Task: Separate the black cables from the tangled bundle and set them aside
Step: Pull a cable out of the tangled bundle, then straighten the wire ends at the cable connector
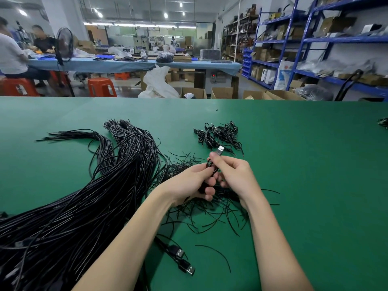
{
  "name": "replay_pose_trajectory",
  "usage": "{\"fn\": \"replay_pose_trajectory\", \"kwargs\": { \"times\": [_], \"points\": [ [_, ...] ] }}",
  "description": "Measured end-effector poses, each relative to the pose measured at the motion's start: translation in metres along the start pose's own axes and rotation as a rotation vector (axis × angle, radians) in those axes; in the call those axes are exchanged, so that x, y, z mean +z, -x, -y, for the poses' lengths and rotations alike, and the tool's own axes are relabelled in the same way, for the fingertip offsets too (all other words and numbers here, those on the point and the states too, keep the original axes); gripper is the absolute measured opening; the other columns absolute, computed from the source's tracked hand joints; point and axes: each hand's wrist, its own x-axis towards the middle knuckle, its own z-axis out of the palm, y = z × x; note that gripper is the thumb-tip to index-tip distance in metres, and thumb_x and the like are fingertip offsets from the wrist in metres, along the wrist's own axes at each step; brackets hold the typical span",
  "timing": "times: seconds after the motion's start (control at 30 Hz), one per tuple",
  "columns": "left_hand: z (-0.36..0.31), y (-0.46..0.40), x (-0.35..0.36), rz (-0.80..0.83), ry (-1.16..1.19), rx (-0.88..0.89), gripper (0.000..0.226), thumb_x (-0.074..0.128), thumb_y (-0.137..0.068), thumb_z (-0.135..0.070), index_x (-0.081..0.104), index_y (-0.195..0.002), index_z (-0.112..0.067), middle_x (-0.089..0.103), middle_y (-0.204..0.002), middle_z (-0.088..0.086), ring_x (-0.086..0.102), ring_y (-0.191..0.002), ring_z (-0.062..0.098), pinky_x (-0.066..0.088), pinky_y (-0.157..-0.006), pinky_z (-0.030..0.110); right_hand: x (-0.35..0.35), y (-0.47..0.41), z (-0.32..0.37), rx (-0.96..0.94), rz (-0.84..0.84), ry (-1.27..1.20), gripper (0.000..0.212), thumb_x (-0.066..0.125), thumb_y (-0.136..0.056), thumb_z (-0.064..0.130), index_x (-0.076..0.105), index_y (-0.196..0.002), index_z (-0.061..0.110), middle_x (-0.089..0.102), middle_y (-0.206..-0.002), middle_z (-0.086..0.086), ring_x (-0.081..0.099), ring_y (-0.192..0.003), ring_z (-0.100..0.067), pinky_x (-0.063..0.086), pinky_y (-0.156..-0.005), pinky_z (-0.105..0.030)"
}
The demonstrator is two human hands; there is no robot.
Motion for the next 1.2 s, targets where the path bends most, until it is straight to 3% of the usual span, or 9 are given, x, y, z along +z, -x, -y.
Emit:
{"fn": "replay_pose_trajectory", "kwargs": {
  "times": [0.23, 0.33, 0.43, 0.7, 0.8, 0.9, 1.0, 1.07, 1.2],
  "points": [
    [0.001, -0.003, 0.006, -0.071, -0.277, 0.039, 0.029, 0.032, -0.111, -0.033, 0.045, -0.089, -0.018, 0.045, -0.066, -0.009, 0.039, -0.050, 0.007, 0.036, -0.045, 0.019, -0.002, -0.002, 0.001, -0.008, -0.018, 0.046, 0.025, 0.079, -0.088, 0.029, 0.076, -0.067, 0.016, 0.057, -0.052, 0.003, 0.050, -0.052, -0.009, 0.041, -0.053, -0.022],
    [-0.001, -0.006, 0.003, -0.037, -0.067, -0.021, 0.030, 0.033, -0.110, -0.028, 0.052, -0.093, -0.014, 0.043, -0.066, -0.006, 0.036, -0.051, 0.009, 0.032, -0.045, 0.020, -0.003, -0.006, -0.001, 0.048, -0.036, -0.028, 0.021, 0.080, -0.087, 0.029, 0.079, -0.069, 0.019, 0.055, -0.054, 0.005, 0.049, -0.051, -0.008, 0.043, -0.051, -0.018],
    [-0.003, -0.006, -0.004, 0.118, 0.280, -0.138, 0.028, 0.030, -0.107, -0.024, 0.051, -0.102, -0.007, 0.038, -0.070, -0.005, 0.026, -0.055, 0.007, 0.021, -0.049, 0.018, -0.005, -0.009, -0.006, 0.119, -0.021, -0.115, 0.020, 0.081, -0.085, 0.030, 0.079, -0.071, 0.016, 0.056, -0.059, 0.004, 0.045, -0.051, -0.006, 0.041, -0.051, -0.017],
    [-0.002, -0.005, -0.018, 0.244, 0.521, -0.206, 0.033, 0.047, -0.095, -0.011, 0.058, -0.121, 0.006, 0.052, -0.083, 0.003, 0.040, -0.065, 0.007, 0.046, -0.057, 0.018, -0.019, -0.015, -0.007, 0.246, 0.129, -0.487, 0.018, 0.083, -0.065, 0.027, 0.081, -0.070, 0.010, 0.065, -0.067, -0.003, 0.050, -0.045, -0.003, 0.040, -0.039, -0.009],
    [-0.001, -0.006, -0.017, 0.186, 0.394, -0.179, 0.025, 0.052, -0.097, -0.011, 0.069, -0.111, 0.001, 0.059, -0.082, 0.003, 0.048, -0.064, 0.006, 0.052, -0.060, 0.016, -0.020, -0.016, -0.009, 0.309, 0.104, -0.555, 0.025, 0.082, -0.067, 0.024, 0.078, -0.081, 0.004, 0.061, -0.067, -0.005, 0.047, -0.044, -0.004, 0.039, -0.038, -0.009],
    [0.000, -0.010, -0.014, -0.005, 0.196, -0.099, 0.020, 0.055, -0.101, -0.009, 0.074, -0.103, -0.003, 0.066, -0.082, 0.005, 0.053, -0.061, 0.006, 0.054, -0.061, 0.017, -0.022, -0.018, -0.007, 0.292, 0.059, -0.456, 0.022, 0.082, -0.080, 0.019, 0.074, -0.089, 0.000, 0.065, -0.070, -0.004, 0.046, -0.045, -0.002, 0.041, -0.041, -0.009],
    [0.002, -0.015, -0.014, -0.166, 0.139, -0.002, 0.023, 0.058, -0.099, -0.004, 0.069, -0.119, -0.002, 0.071, -0.083, 0.010, 0.057, -0.059, 0.008, 0.055, -0.059, 0.018, -0.024, -0.021, -0.004, 0.257, 0.034, -0.348, 0.018, 0.079, -0.087, 0.016, 0.075, -0.094, 0.000, 0.064, -0.068, 0.001, 0.046, -0.047, 0.000, 0.044, -0.045, -0.010],
    [-0.001, -0.016, -0.014, -0.180, 0.171, 0.006, 0.022, 0.061, -0.099, -0.011, 0.073, -0.116, -0.004, 0.072, -0.085, 0.012, 0.058, -0.059, 0.008, 0.056, -0.061, 0.020, -0.026, -0.021, -0.003, 0.224, 0.043, -0.330, 0.021, 0.080, -0.085, 0.018, 0.077, -0.095, 0.000, 0.064, -0.073, -0.001, 0.047, -0.049, -0.001, 0.045, -0.047, -0.011],
    [-0.005, -0.012, -0.018, -0.125, 0.456, -0.165, 0.019, 0.070, -0.089, -0.023, 0.083, -0.086, -0.008, 0.074, -0.093, 0.019, 0.065, -0.061, 0.011, 0.061, -0.060, 0.024, -0.028, -0.019, -0.002, 0.125, 0.120, -0.348, 0.038, 0.081, -0.072, 0.027, 0.078, -0.097, -0.002, 0.067, -0.077, -0.001, 0.048, -0.052, -0.001, 0.043, -0.048, -0.012]
  ]
}}
